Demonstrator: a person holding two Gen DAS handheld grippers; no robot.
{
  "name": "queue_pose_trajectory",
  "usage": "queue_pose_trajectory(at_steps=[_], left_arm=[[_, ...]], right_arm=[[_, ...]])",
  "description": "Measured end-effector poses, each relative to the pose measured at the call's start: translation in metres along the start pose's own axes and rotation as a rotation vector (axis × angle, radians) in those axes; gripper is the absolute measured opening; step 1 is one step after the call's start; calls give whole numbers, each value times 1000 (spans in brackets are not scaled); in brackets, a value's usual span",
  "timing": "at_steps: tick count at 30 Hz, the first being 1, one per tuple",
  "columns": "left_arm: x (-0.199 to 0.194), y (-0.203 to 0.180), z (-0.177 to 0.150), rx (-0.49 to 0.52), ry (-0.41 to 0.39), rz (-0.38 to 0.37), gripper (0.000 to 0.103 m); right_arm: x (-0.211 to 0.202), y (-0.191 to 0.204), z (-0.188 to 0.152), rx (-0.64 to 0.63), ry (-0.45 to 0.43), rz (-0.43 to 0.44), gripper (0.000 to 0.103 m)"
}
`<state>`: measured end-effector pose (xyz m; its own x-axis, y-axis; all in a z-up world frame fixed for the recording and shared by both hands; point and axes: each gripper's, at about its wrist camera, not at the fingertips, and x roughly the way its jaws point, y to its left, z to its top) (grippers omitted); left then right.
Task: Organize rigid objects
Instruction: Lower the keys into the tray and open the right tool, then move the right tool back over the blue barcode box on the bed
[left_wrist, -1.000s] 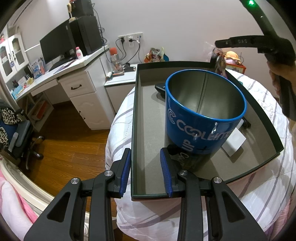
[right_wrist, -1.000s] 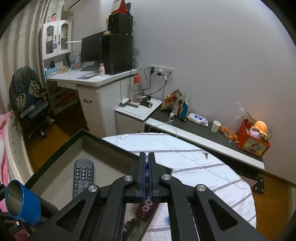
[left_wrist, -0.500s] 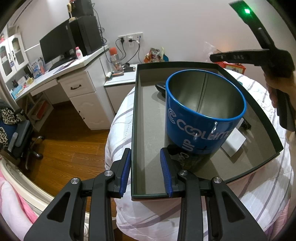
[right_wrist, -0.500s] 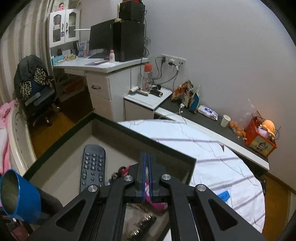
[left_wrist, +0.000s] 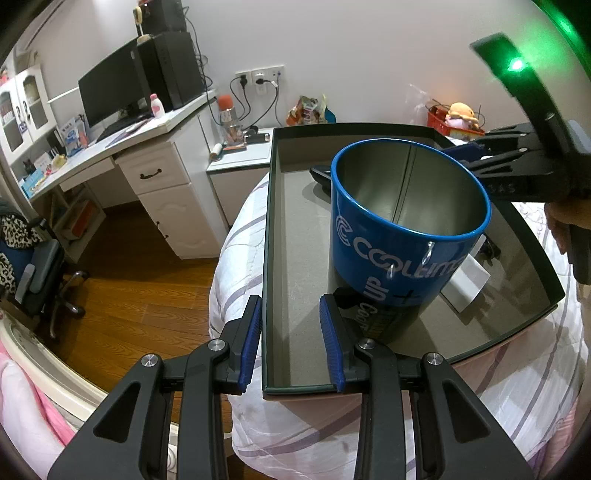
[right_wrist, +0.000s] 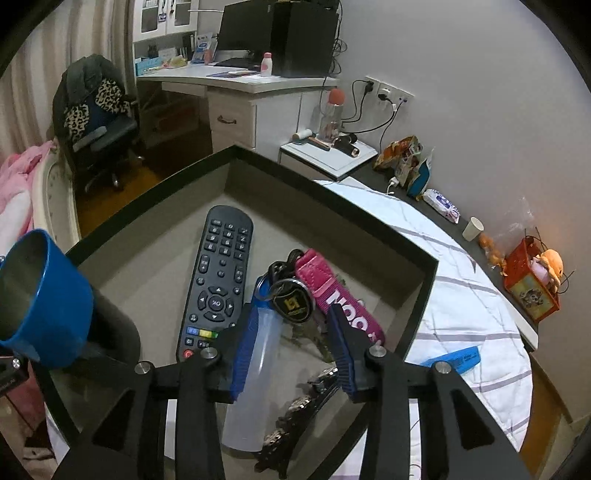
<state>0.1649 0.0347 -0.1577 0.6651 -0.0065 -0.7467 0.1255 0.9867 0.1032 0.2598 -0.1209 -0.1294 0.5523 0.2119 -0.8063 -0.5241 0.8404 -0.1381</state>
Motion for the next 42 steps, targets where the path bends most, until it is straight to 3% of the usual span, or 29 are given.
queue_pose_trajectory(at_steps=[3,6,11,17,23,28,32,36,42], left_arm=[[0,0,0,0,0,0,31],[0,0,0,0,0,-2,31],[1,0,0,1,0,2,31],[2,0,0,2,1,1,31],[2,0,1,2,-1,-1,31],[3,0,1,2,-1,-2,31],[3,0,1,2,-1,-1,31],[3,0,1,1,-1,-2,31],[3,0,1,3,0,0,31]], right_arm=[[11,-8,5,12,20,-93,40],[22,-17,11,56,31,-62,43],[43,-16,19,13,103,-126,45],[45,-34,22,115,113,-140,45],[24,-23,13,125,104,-71,54],[6,-10,1,84,94,-73,56],[1,-1,-4,52,93,-84,68],[-1,15,-13,-1,107,-103,68],[-26,6,-31,99,30,-26,69]])
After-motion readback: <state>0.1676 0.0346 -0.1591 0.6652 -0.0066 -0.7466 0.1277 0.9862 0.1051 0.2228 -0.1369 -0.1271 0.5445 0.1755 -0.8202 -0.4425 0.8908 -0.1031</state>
